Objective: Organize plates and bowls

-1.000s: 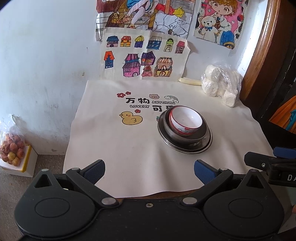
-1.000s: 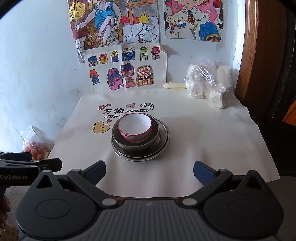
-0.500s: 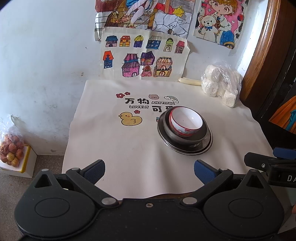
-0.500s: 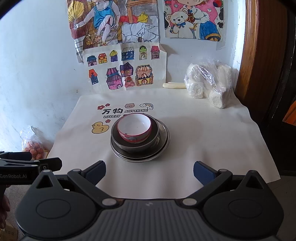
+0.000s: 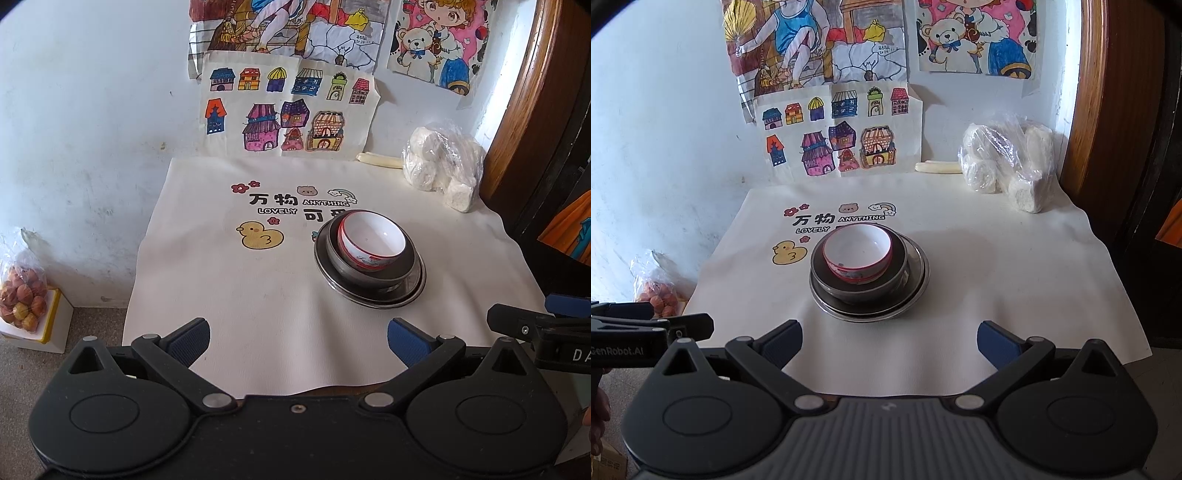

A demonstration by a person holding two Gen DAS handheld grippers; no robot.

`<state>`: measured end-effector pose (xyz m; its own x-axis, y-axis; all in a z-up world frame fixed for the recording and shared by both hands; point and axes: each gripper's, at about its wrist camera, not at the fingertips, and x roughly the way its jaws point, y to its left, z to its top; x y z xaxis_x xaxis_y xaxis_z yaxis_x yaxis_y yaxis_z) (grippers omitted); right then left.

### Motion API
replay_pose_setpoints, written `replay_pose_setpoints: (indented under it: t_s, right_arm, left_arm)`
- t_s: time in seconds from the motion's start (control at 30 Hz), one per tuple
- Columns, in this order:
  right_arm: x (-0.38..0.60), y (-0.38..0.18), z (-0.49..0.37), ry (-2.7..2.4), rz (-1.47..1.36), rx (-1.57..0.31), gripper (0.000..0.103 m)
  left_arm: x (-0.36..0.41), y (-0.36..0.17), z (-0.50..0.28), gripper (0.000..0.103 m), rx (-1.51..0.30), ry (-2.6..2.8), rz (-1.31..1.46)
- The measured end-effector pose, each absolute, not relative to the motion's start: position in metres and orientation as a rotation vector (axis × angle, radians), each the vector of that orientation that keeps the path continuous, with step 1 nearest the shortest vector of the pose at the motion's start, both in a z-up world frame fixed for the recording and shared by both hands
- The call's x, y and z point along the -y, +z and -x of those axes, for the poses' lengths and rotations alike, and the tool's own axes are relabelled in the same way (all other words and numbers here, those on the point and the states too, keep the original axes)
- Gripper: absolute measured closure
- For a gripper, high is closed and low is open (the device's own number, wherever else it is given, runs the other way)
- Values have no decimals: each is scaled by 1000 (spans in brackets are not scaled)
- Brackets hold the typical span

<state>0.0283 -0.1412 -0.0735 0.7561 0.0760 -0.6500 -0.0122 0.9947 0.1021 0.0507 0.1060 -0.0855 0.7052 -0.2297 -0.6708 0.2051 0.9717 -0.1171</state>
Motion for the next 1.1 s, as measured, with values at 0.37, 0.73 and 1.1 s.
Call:
replay_pose_setpoints:
  t_s: [0.37, 0.73, 1.1]
  right_arm:
    - [141, -74, -30, 44, -94, -717, 0]
    - [141, -75, -33, 39, -97, -723, 0]
    - [142, -76, -34, 38, -97, -725, 0]
  left_arm:
    - [-106, -86, -53, 1, -755, -243, 34]
    - [-106, -88, -55, 1, -758, -244, 34]
    - [-106, -90, -57, 1, -763, -247, 35]
